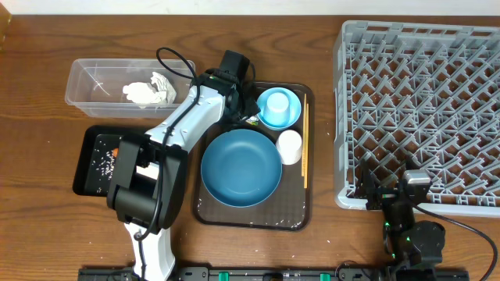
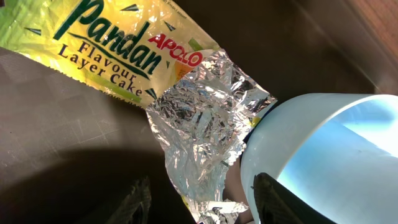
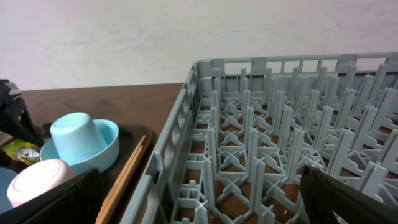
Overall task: Sort waste into correct bins and load items into the dishwasher rack
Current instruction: 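Reach the left gripper down and pinch the yellow Pandan snack wrapper, then carry the wrapper left into the clear plastic bin and release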
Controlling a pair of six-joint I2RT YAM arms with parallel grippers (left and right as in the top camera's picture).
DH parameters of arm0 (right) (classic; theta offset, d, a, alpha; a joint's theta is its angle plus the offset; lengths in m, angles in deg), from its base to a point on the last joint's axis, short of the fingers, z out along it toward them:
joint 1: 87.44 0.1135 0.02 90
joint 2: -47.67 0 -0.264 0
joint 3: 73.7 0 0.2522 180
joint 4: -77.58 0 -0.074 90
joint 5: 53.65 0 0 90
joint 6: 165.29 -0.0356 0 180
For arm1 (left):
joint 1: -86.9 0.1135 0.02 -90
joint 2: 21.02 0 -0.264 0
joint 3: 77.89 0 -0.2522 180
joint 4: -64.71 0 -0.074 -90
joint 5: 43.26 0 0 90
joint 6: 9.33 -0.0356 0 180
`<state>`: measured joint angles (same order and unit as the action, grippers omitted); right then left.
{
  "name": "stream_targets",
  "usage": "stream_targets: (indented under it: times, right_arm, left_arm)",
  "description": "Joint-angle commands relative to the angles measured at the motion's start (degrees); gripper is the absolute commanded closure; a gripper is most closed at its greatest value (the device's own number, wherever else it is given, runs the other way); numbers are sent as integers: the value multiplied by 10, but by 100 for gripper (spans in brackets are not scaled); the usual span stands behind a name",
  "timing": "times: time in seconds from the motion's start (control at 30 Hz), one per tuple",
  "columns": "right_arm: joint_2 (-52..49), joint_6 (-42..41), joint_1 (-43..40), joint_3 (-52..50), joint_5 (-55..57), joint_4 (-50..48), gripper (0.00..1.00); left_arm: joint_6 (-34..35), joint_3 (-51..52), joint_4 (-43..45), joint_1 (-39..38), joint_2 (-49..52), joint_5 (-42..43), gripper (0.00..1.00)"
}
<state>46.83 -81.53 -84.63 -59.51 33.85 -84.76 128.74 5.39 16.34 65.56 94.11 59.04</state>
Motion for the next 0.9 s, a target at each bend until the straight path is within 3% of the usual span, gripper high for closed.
stream_targets:
  times: [0.0, 0.23, 0.4, 0.57, 0.87]
  right_arm:
    - [1, 8, -10, -1, 6, 2, 1]
    - [1, 8, -10, -1, 6, 2, 1]
    - [1, 8, -10, -1, 6, 2, 1]
    - [1, 8, -10, -1, 6, 2, 2]
    - [1, 8, -10, -1, 6, 2, 1]
  left_arm:
    - [14, 3, -3, -3, 6, -1, 46]
    - [22, 21, 3, -3, 6, -8, 54]
    - [22, 21, 5, -3, 6, -12, 70]
    - [22, 20, 7, -2, 5, -11, 94]
    - [15, -6, 7, 8, -31, -21, 94]
